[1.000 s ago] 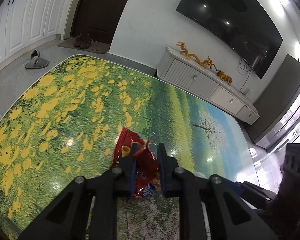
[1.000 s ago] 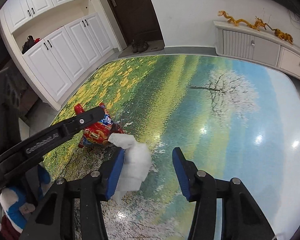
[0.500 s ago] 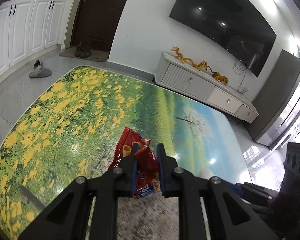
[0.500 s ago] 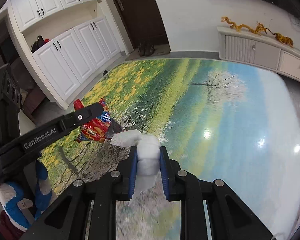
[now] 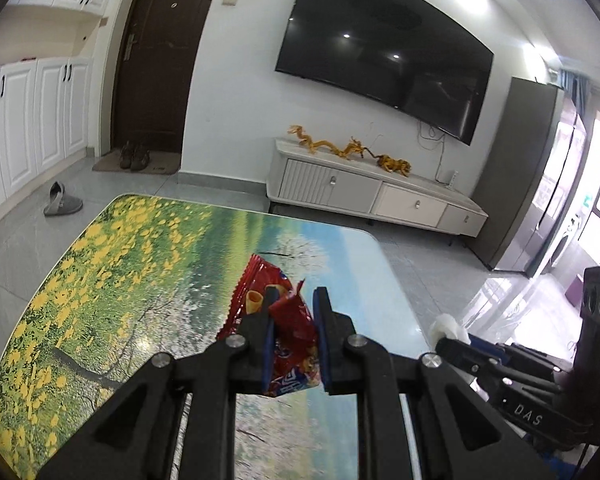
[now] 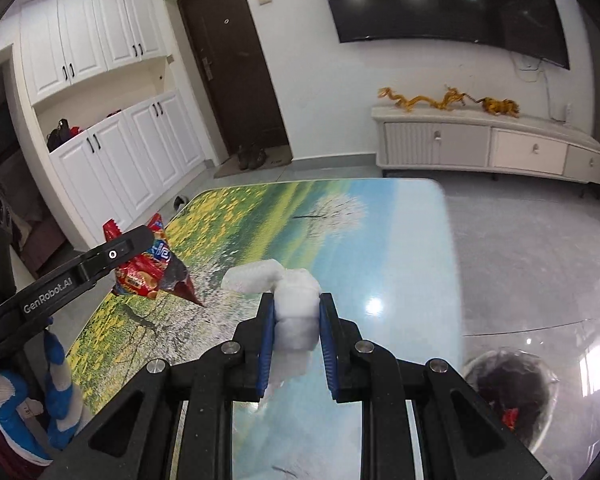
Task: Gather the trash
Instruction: 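Carry the red chip bag and white tissue over the bin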
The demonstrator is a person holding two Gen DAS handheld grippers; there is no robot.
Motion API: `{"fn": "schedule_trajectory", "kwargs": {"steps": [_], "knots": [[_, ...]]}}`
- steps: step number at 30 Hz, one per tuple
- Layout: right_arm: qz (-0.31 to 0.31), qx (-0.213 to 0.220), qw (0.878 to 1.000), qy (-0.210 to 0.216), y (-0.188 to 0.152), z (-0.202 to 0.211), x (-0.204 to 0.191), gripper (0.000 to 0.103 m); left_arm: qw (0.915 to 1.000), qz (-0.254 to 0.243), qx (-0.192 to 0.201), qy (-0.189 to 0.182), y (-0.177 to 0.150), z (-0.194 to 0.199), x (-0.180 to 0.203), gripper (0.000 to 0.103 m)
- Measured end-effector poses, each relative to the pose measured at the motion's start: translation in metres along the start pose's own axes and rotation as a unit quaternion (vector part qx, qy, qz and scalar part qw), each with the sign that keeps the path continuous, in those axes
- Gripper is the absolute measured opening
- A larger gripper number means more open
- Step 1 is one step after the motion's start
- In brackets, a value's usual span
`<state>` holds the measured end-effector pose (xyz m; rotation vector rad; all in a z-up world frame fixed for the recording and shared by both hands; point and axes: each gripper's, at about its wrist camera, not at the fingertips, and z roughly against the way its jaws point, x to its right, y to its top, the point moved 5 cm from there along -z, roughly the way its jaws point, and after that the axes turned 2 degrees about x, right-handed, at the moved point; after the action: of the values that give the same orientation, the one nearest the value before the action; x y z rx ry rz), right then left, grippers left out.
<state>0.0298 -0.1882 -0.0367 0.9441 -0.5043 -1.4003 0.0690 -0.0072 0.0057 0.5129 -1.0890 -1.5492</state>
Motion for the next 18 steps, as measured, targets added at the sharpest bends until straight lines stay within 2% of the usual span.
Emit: {"fn": "schedule_trajectory", "kwargs": {"steps": [8,18], "knots": [[-0.018,0.038,0.998,-0.049,-0.006,0.051,0.045,0.020,0.9984,-0.055,0.008,0.004,-0.010,0.019,0.069,0.016],[-0.049,0.074,0.991,-0.097,-0.012,0.090,0.103,0.020,0.9938,-0.110,0.013,0.003,-0.013,0.014,0.141,0.016]]}}
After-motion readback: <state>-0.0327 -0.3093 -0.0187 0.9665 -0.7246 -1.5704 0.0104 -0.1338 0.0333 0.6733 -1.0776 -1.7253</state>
